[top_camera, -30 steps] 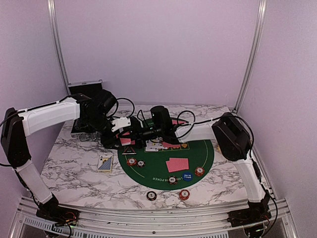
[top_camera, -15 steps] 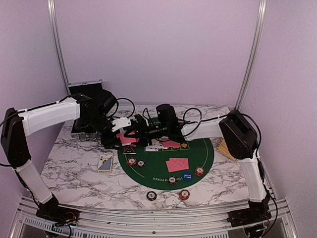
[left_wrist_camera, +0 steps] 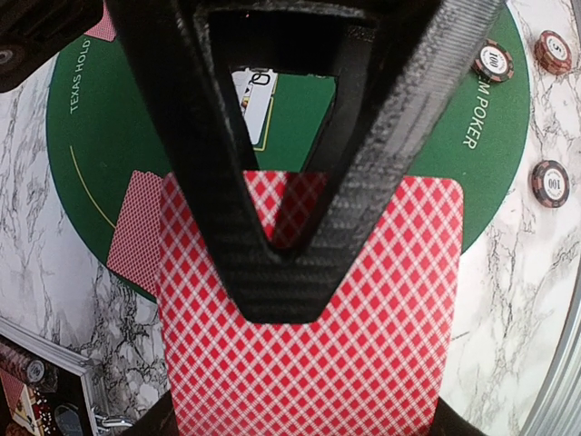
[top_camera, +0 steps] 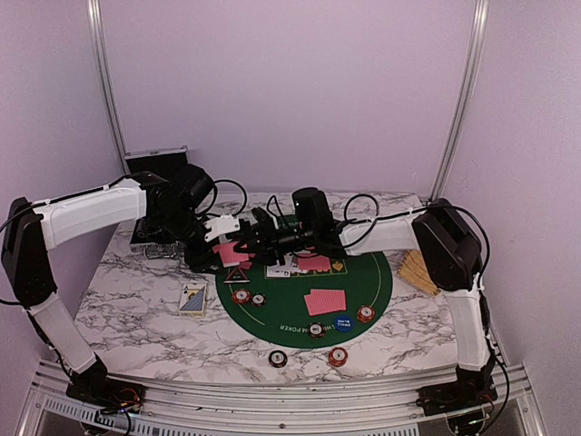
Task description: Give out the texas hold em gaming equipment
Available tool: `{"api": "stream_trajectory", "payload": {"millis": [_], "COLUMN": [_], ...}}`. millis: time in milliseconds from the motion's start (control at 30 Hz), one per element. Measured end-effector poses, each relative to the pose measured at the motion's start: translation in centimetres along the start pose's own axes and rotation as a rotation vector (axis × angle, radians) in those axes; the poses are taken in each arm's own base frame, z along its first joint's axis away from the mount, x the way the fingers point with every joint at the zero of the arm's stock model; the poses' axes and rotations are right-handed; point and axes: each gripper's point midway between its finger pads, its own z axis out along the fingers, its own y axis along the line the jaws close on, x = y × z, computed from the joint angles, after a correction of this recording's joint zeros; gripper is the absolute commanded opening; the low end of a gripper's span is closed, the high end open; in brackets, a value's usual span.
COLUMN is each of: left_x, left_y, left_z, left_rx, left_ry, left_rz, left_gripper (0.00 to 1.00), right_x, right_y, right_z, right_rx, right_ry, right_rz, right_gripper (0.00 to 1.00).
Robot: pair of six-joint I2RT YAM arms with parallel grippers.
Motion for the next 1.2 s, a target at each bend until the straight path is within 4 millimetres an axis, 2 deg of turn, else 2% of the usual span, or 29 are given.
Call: {"api": "stream_trajectory", "payload": {"millis": [300, 567, 800, 1200], "left_x": [0.1, 0.2, 0.2, 0.2], "left_y": [0.2, 0.2, 0.2, 0.2], "left_z": [0.0, 0.0, 0.0, 0.0], "left_rx": [-0.005, -0.008, -0.01, -0.01], "left_ry": [0.003, 0.006, 0.008, 0.007], "left_rz": [-0.002, -0.002, -0.002, -0.001], "left_gripper": [0.0, 0.0, 0.0, 0.0], "right_x": [0.3, 0.4, 0.5, 0.6], "right_y": [0.2, 0.5, 0.9, 0.9], "right_z": [-0.7, -0.8, -1.0, -1.8], "right_rx": [0.007, 0.006, 0.008, 0.036], "right_ry": [-0.002, 0.002, 0.006, 0.014], "right_rz": [0.006, -0.004, -0.016, -0.024], "right_gripper": [0.29, 0.12, 0.04, 0.03]}}
